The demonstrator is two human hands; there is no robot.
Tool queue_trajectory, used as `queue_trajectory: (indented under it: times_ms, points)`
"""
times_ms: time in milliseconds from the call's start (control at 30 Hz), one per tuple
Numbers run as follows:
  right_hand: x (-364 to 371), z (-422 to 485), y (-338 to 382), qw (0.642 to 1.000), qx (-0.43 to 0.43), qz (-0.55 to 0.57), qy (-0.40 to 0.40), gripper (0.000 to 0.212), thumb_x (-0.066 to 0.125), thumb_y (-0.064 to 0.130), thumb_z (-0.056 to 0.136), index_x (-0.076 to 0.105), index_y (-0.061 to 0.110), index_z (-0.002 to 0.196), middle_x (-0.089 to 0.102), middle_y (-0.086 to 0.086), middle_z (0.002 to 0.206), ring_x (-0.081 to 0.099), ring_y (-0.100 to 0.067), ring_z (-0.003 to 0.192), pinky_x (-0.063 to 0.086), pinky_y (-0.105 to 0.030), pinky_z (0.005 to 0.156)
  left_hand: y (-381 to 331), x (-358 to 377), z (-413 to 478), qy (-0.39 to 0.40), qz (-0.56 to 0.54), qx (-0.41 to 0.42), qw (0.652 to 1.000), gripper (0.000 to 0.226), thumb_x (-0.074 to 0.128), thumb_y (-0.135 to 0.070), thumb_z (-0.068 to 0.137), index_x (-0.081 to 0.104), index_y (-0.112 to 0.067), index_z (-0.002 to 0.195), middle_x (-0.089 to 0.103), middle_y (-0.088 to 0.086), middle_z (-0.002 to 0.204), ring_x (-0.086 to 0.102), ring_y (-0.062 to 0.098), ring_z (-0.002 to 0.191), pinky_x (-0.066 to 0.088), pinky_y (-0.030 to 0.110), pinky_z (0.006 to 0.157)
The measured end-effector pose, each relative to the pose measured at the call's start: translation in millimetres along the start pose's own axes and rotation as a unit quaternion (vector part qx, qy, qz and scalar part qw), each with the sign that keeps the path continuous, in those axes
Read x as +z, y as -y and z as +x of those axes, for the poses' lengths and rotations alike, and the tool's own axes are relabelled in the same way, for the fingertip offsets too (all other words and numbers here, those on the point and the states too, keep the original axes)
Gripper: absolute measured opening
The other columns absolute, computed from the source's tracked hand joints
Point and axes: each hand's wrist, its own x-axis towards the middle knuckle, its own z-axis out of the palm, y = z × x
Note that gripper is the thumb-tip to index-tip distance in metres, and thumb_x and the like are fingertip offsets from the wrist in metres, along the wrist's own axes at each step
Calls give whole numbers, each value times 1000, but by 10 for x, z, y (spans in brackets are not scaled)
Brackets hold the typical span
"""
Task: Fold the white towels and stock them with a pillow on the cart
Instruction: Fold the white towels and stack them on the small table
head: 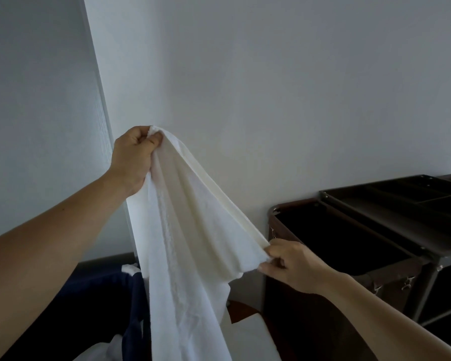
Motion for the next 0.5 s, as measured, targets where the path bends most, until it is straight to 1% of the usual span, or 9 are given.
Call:
queue_trajectory:
  times_ms: [100,167,233,267,300,333,367,433,500]
  points:
    - [-222,-10,-79,998,29,-2,-50,15,61,50,91,62,36,87,59,16,83,58,3,77,45,-12,58,105,-200,63,10,38,-11,999,14,74,-44,74,75,-35,85,72,-9,88,67,15,89,54,45,97]
    - [-464,64,-109,993,56,10,-101,21,66,51,88,60,36,76,61,13,73,59,0,69,40,-12,53,164,-318,107,19,53,-20,998,22,74,-51,68,76,-37,85,73,-9,89,68,15,89,54,45,96]
    - [-787,215,-75,990,65,6,-128,21,66,52,89,60,40,72,63,20,70,59,3,63,38,-12,51,204,-441,176,19,67,-22,997,24,74,-53,68,75,-37,86,74,-9,91,69,14,87,55,42,92]
    - [-963,313,-18,989,65,6,-133,21,65,50,90,59,43,71,62,26,69,59,4,63,39,-12,52,200,-496,217,12,74,-22,997,21,73,-53,70,75,-38,85,74,-8,89,68,16,86,55,42,89]
    - [-1134,420,49,987,64,11,-147,22,66,47,91,59,45,70,63,26,68,60,2,63,45,-18,56,189,-547,267,1,79,-22,997,17,72,-52,73,74,-39,84,72,-7,88,65,19,86,53,44,86]
    - [-1292,533,122,983,63,17,-173,24,66,44,92,58,45,69,63,21,65,61,-2,62,49,-26,60,169,-597,321,-9,88,-21,996,14,70,-51,77,73,-38,83,71,-6,87,63,22,85,52,45,83]
    - [-1426,648,200,978,59,17,-201,24,66,42,92,58,44,69,63,17,63,61,-8,62,49,-30,60,142,-644,367,-18,104,-16,994,14,68,-49,82,71,-35,84,70,-3,87,62,24,84,51,45,82]
    - [-1617,823,379,974,48,10,-220,24,64,40,93,56,36,71,60,10,61,58,-11,63,41,-29,57,96,-758,393,-19,147,-6,989,16,62,-41,94,66,-26,89,69,8,94,63,27,82,53,48,82]
    - [-1739,900,531,984,37,-23,-172,25,64,38,94,51,30,74,57,11,70,54,-9,65,36,-27,57,94,-877,316,-8,177,-13,984,18,57,-33,100,62,-19,90,69,14,94,65,25,76,56,43,70]
